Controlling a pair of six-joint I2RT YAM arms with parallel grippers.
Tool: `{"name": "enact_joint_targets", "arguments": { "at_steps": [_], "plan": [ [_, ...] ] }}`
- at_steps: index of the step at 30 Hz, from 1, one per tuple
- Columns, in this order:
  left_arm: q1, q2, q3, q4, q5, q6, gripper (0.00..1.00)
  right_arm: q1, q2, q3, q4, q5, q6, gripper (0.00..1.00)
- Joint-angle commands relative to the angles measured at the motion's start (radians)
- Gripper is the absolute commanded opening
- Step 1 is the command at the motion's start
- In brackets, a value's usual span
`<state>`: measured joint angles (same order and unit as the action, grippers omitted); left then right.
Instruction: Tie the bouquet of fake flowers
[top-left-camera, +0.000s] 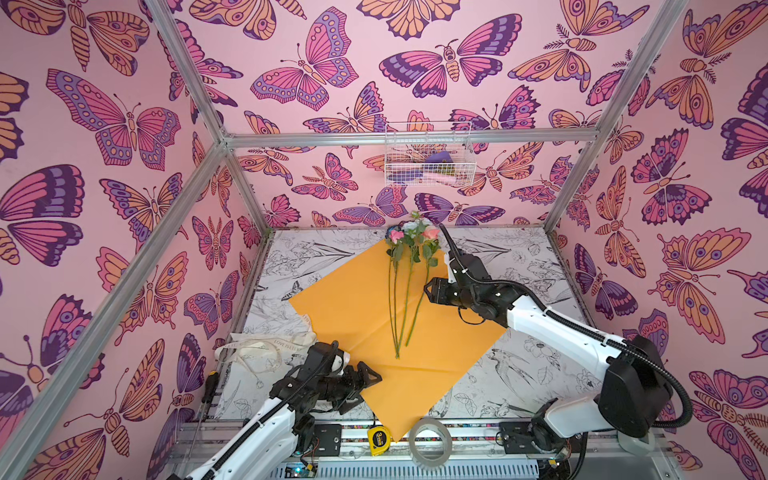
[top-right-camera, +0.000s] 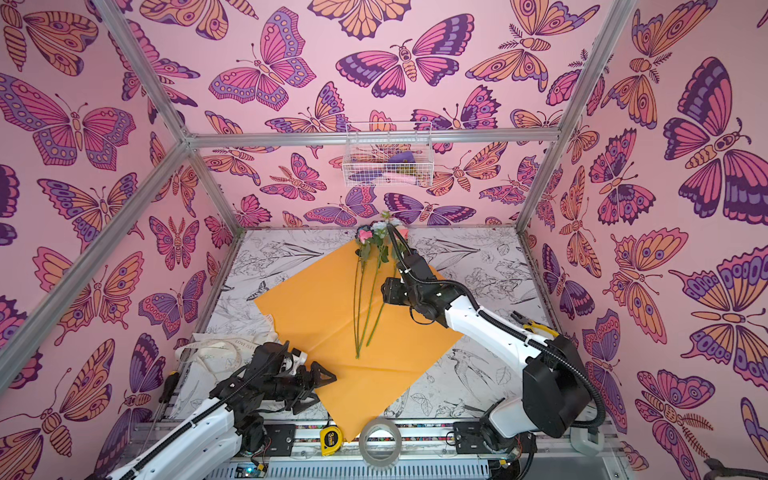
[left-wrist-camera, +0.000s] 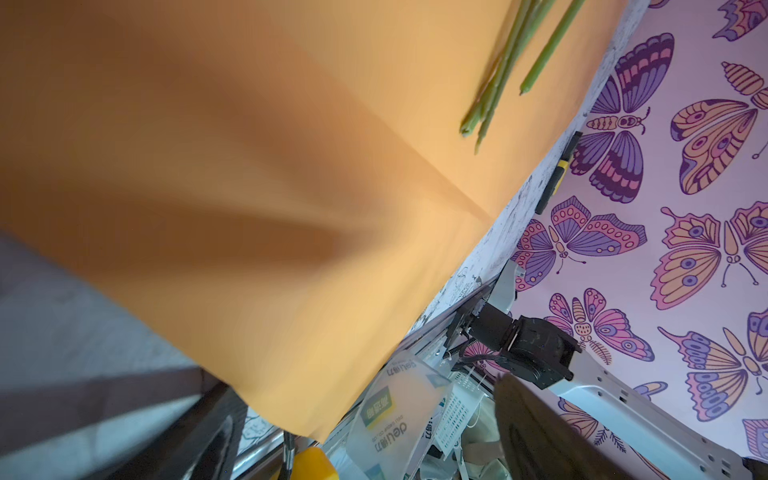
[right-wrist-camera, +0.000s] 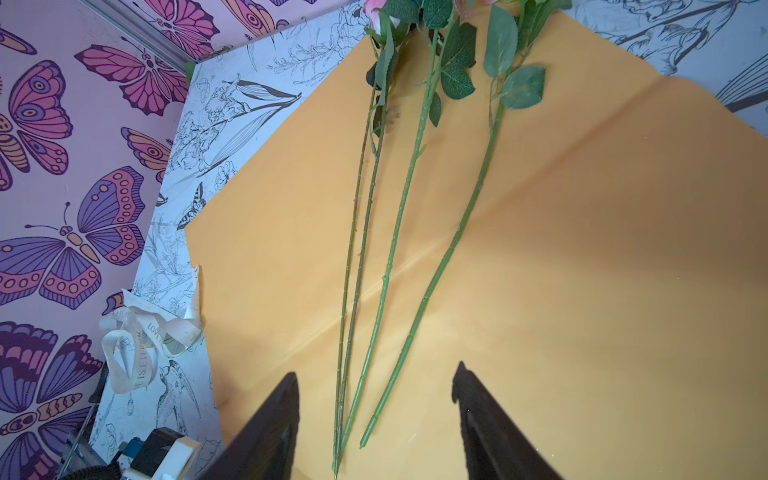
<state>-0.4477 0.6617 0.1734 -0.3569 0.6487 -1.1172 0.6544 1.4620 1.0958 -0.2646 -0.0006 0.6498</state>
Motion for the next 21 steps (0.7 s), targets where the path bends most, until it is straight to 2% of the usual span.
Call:
{"name": "enact_joint_targets", "arguments": {
  "at_steps": [1,8,14,21],
  "plan": [
    [-0.006,-0.007,-0.033,0.017,-0.047,-0.001,0.94,-0.004,0.005,-0.023,0.023,-0.023,-0.012,0.58],
    [-0.008,-0.023,-0.002,0.066,-0.050,0.039,0.94,0.011,0.100,-0.099,0.114,-0.194,0.029,0.46],
    [-0.012,-0.027,0.012,0.140,-0.040,0.050,0.94,0.090,0.190,-0.114,0.172,-0.296,0.051,0.28],
    [-0.025,-0.022,0.039,0.203,-0.017,0.081,0.94,0.152,0.299,-0.100,0.222,-0.381,0.093,0.14]
  ]
}}
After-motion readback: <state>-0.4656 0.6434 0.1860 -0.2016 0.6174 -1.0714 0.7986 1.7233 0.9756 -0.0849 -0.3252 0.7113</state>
